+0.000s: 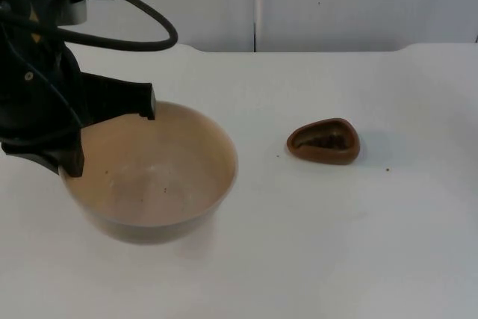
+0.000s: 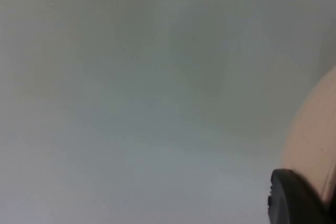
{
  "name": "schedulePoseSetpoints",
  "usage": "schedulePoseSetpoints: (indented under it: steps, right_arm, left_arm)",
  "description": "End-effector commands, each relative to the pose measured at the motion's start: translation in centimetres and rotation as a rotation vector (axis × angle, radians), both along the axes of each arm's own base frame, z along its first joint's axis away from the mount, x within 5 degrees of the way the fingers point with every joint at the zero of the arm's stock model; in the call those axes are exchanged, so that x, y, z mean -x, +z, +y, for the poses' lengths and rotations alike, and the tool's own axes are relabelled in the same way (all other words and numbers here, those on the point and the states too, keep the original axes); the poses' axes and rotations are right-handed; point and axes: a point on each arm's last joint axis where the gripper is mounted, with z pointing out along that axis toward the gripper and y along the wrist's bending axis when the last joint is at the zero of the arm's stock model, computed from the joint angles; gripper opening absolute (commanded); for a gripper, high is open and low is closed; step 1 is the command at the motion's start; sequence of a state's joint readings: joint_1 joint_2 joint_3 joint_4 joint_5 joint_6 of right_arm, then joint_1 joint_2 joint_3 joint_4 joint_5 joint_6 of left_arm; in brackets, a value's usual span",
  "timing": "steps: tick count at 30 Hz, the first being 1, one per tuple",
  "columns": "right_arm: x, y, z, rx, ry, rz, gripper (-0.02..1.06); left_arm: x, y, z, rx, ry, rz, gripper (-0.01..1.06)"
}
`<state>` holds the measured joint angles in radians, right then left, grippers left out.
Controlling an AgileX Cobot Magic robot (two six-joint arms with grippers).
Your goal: Pick up the bowl with the left hand and pour the coffee beans from the cup into the bowl with the right hand.
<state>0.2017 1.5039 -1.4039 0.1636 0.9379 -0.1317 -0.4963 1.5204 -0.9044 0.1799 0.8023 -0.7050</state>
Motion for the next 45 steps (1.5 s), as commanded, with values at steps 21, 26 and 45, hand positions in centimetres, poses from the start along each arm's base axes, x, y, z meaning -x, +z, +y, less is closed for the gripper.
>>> schedulePoseSetpoints:
  steps: [21,26,45]
  right_arm:
    - [-8.9,-9.3,7.6,0.225,-0.083,0.252,1.05]
    - [-9.9,-12.4,8.0,0.245,-0.077,0.296,1.04]
    - [-13.5,-20.7,10.1,0.270,-0.101,0.442,1.00]
  left_arm:
    - [0.1,0.1,-0.3,0.024,0.006,-0.011,0.00]
    - [0.0,0.1,-0.3,0.027,0.005,-0.014,0.00]
    - [0.0,0.1,-0.3,0.029,0.005,-0.017,0.00]
